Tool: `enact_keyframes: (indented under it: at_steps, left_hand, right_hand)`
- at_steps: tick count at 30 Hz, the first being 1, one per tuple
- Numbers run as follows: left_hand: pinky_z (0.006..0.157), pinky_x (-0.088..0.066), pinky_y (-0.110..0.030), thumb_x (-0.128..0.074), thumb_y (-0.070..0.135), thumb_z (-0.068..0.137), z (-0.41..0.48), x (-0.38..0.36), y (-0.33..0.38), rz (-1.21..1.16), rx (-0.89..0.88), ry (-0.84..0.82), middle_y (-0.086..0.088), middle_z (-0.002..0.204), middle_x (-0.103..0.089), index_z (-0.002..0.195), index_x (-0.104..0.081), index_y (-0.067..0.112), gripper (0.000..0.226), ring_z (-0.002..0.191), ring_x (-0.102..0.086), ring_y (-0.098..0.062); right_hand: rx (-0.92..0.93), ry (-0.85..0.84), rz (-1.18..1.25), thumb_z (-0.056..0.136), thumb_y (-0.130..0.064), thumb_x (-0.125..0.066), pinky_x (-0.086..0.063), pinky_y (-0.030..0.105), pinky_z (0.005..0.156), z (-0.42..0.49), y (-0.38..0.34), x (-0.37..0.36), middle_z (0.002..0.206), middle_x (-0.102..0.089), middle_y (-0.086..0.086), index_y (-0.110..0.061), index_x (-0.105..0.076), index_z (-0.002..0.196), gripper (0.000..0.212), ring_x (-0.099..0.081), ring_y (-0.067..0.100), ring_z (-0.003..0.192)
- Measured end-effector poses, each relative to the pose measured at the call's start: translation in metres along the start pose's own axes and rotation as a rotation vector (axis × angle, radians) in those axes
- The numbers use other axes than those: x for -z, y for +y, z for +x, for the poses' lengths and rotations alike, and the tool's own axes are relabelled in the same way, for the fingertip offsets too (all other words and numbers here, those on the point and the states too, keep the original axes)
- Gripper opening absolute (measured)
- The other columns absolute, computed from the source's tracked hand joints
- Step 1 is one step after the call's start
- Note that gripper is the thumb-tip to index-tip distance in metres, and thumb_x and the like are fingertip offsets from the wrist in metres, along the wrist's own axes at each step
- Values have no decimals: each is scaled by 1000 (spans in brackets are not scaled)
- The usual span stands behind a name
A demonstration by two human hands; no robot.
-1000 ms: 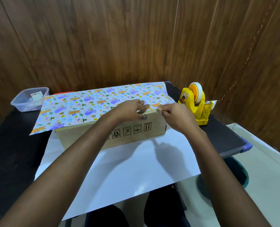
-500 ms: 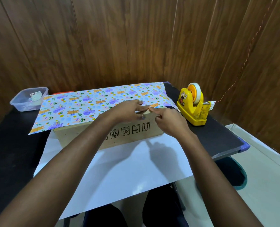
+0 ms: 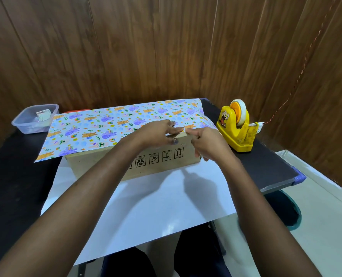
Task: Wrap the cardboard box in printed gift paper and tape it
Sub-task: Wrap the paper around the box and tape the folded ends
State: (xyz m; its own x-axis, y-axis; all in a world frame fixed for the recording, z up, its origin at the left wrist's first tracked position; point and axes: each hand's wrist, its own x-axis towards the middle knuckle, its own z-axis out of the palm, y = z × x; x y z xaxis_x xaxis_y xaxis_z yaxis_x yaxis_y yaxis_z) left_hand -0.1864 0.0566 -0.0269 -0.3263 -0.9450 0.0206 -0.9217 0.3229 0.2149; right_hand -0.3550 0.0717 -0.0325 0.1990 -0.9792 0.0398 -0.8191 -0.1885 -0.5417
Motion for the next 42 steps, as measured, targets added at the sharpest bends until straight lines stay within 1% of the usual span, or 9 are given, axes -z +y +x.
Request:
enact_keyframes:
  at_steps: [5, 11, 16, 24, 27, 31, 35, 38, 42]
  left_hand:
    - [105, -26, -26, -51, 33, 94, 1, 1, 1, 27, -3, -4, 5, 156, -20, 142, -35, 33, 50, 140, -24, -15]
    - [104, -26, -26, -50, 32, 95, -1, 2, 3, 29, -6, -10, 5, 156, -20, 142, -35, 32, 50, 140, -24, -14]
    - [105, -24, -24, -51, 31, 95, -2, 1, 3, 14, 1, -4, 5, 156, -20, 142, -36, 30, 50, 141, -23, -14]
    - [106, -26, -27, -52, 30, 94, -2, 1, 5, 17, 12, 5, 4, 156, -21, 141, -39, 29, 49, 140, -24, -17]
    - [106, -30, -28, -52, 29, 94, -1, 5, 8, 70, -7, -14, 1, 155, -23, 139, -44, 21, 46, 138, -29, -19]
    - [95, -39, -31, -48, 26, 96, -2, 8, 13, 34, -24, 28, -5, 143, -43, 112, -60, -2, 35, 124, -46, -23]
    - [87, -46, -41, -43, 23, 95, 11, 5, 32, -47, -33, 155, -1, 119, -60, 100, -63, 9, 25, 107, -55, -23]
    - [86, -46, -37, -42, 18, 93, 34, 3, 60, -72, -79, 201, 1, 119, -61, 106, -64, 16, 25, 109, -54, -22]
    - [89, -40, -30, -40, 20, 97, 65, -1, 96, -142, -116, 162, 1, 130, -56, 125, -57, 20, 33, 117, -50, -19]
  right_hand:
    - [66, 102, -272, 94, -19, -38, -45, 34, 80, -15, 2, -2, 128, -56, 7, -42, -33, 143, 54, -55, 30, 110]
    - [102, 85, -384, 94, -16, -38, -42, 30, 78, -22, -6, 0, 126, -57, 5, -41, -35, 142, 53, -52, 25, 114]
    - [19, 101, -312, 92, -19, -40, -46, 31, 78, -15, -6, 2, 120, -60, 6, -32, -52, 133, 44, -60, 28, 102]
    - [69, 88, -274, 90, -13, -38, -48, 30, 77, -21, -4, -1, 117, -60, 5, -41, -46, 134, 53, -64, 29, 94]
    - [32, 157, 91, 83, -6, -38, -53, 33, 67, -10, 5, 2, 83, -68, 8, -28, -66, 106, 41, -65, 29, 62]
    - [-77, 260, 632, 86, 1, -37, -32, 18, 38, 3, 29, 15, 60, -59, 8, -14, -62, 89, 29, -50, 15, 38]
    - [-155, 477, 563, 88, -9, -44, -43, 27, 63, 24, 68, 38, 78, -60, 6, -24, -60, 72, 28, -56, 22, 71]
    - [-288, 641, 236, 92, -17, -45, -42, 38, 89, 38, 99, 54, 112, -55, 13, -13, -66, 102, 24, -48, 30, 110]
    - [-405, 425, 170, 94, -32, -46, -39, 37, 90, 62, 128, 70, 116, -57, 15, -4, -64, 108, 37, -47, 34, 113]
